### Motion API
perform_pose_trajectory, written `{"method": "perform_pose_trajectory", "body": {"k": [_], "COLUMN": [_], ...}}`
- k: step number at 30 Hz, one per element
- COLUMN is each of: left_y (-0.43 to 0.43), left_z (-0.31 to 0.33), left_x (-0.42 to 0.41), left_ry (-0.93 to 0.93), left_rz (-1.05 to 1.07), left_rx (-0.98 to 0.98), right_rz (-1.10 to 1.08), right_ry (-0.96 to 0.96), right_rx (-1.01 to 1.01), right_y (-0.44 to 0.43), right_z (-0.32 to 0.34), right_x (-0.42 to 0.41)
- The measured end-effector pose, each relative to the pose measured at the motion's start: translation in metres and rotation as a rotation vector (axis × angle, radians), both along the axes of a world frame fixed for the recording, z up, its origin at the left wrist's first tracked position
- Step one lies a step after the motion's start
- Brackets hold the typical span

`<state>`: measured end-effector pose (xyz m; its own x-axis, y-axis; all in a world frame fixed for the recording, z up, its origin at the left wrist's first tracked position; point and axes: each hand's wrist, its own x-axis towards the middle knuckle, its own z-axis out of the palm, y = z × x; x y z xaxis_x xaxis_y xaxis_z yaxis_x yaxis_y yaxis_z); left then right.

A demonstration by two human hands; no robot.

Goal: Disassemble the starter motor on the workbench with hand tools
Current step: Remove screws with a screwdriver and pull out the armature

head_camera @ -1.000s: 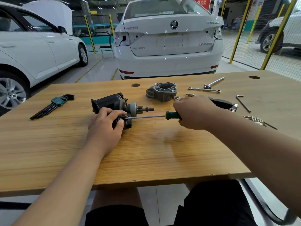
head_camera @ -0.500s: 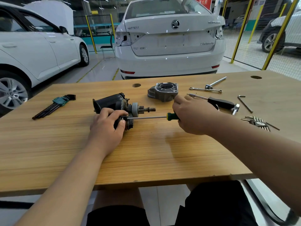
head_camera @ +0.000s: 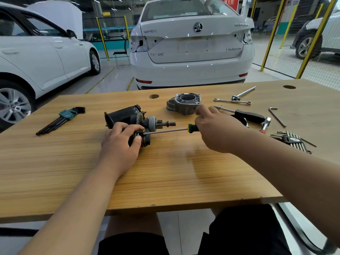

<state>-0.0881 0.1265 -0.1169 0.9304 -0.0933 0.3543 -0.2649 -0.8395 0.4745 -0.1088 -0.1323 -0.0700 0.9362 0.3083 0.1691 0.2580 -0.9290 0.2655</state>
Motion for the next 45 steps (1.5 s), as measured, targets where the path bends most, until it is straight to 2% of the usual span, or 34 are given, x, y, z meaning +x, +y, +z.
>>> {"method": "perform_pose_trajectory", "body": {"k": [5, 10, 14, 19, 24, 27, 29, 32, 34, 37, 39, 43, 45], "left_y": [0.0, -0.001, -0.003, -0.012, -0.027, -0.032, -0.035, -0.057, -0.088, -0.141, -0.168, -0.198, -0.203], "left_z": [-0.001, 0.0, 0.005, 0.018, 0.041, 0.053, 0.054, 0.044, 0.033, 0.014, 0.008, 0.003, 0.0], "left_x": [0.001, 0.0, -0.001, -0.006, 0.001, 0.005, 0.007, -0.005, -0.015, -0.017, -0.011, 0.003, 0.008], "left_ry": [-0.008, -0.008, -0.066, -0.181, -0.105, 0.005, 0.008, -0.135, -0.125, 0.023, 0.065, 0.076, 0.066], "left_rz": [-0.003, 0.0, 0.018, 0.05, 0.01, 0.001, 0.003, -0.07, -0.15, -0.214, -0.217, -0.16, -0.124], "left_rx": [0.001, 0.024, 0.293, 0.535, 0.668, 0.723, 0.707, 0.437, 0.332, 0.359, 0.356, 0.341, 0.304], "right_rz": [-0.045, -0.075, -0.166, -0.219, -0.186, -0.185, -0.184, -0.212, -0.2, -0.163, -0.195, -0.427, -0.492], "right_ry": [-0.116, -0.081, -0.093, -0.185, -0.229, -0.245, -0.264, -0.282, -0.348, -0.44, -0.389, -0.194, -0.171], "right_rx": [-0.014, 0.089, 0.153, 0.374, 0.426, 0.439, 0.471, 0.532, 0.679, 1.14, 1.397, 1.726, 1.749], "right_y": [0.002, -0.002, -0.017, -0.028, -0.026, -0.028, -0.028, -0.027, -0.026, -0.026, -0.032, -0.047, -0.048], "right_z": [0.003, -0.012, -0.03, -0.04, -0.043, -0.046, -0.047, -0.047, -0.045, -0.041, -0.04, -0.037, -0.036], "right_x": [0.003, 0.005, 0.004, 0.001, 0.002, 0.002, 0.003, 0.004, 0.004, 0.001, 0.001, 0.005, 0.007]}}
